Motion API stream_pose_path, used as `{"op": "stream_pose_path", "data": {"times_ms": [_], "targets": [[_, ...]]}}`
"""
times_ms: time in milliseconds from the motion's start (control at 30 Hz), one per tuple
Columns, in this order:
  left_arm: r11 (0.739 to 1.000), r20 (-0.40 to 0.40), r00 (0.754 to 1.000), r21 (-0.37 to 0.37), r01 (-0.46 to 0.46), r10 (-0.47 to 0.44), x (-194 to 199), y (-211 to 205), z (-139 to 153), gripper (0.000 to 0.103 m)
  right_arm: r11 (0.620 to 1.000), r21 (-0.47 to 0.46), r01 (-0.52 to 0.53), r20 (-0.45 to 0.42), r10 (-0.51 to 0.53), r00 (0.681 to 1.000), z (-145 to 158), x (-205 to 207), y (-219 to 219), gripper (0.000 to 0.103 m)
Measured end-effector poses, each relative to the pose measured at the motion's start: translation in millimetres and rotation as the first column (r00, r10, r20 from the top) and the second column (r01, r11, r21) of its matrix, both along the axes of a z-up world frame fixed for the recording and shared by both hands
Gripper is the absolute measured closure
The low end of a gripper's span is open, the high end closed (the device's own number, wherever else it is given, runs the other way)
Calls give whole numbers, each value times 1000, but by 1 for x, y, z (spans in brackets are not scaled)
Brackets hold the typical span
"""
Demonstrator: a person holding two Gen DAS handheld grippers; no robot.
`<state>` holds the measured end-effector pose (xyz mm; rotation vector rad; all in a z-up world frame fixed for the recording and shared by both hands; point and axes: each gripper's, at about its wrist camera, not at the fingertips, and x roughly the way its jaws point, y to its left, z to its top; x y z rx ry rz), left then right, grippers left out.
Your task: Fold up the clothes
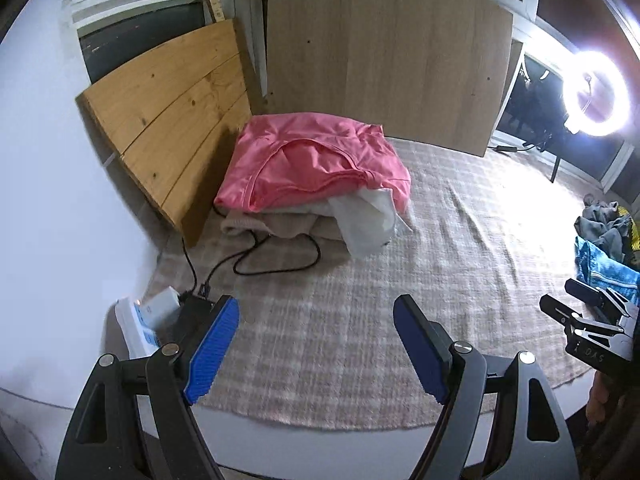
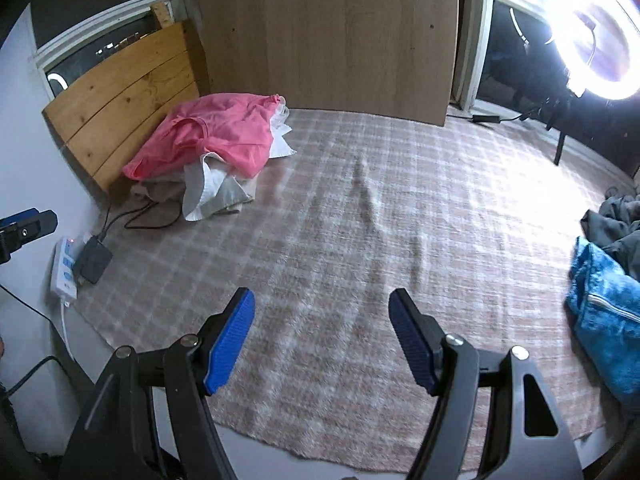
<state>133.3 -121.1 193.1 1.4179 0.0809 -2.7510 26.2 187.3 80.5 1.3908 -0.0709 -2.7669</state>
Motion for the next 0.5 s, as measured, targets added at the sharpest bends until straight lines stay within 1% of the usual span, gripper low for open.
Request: {"op": "stream_pose_path", "data": {"times_ms": [67, 167, 267, 367, 467, 500], "targets": [[1000, -9, 1000, -4, 11, -11, 5, 3, 3, 25, 1000, -7, 4, -7, -4, 1000, 2, 5, 2, 34], [1000, -49, 999, -28, 8, -9, 12, 4, 12, 25, 1000, -11, 6, -13, -6, 1000, 5, 9, 4, 34], [1000, -62, 998, -18, -10, 8, 16, 2, 19, 25, 1000, -10, 3, -20, -3, 1000, 8, 13, 5, 34], [1000, -69, 997, 8, -20, 21, 19, -2, 24, 25, 1000, -12, 8, -30, -8, 1000, 11, 16, 6, 34], [1000, -93, 996, 27, -12, 15, 23, -2, 27, 25, 1000, -14, 9, -33, -9, 999, 11, 17, 7, 34], [1000, -114, 993, 24, -10, 12, 27, -1, 29, 25, 1000, -14, 9, -34, -9, 999, 11, 18, 7, 34]]}}
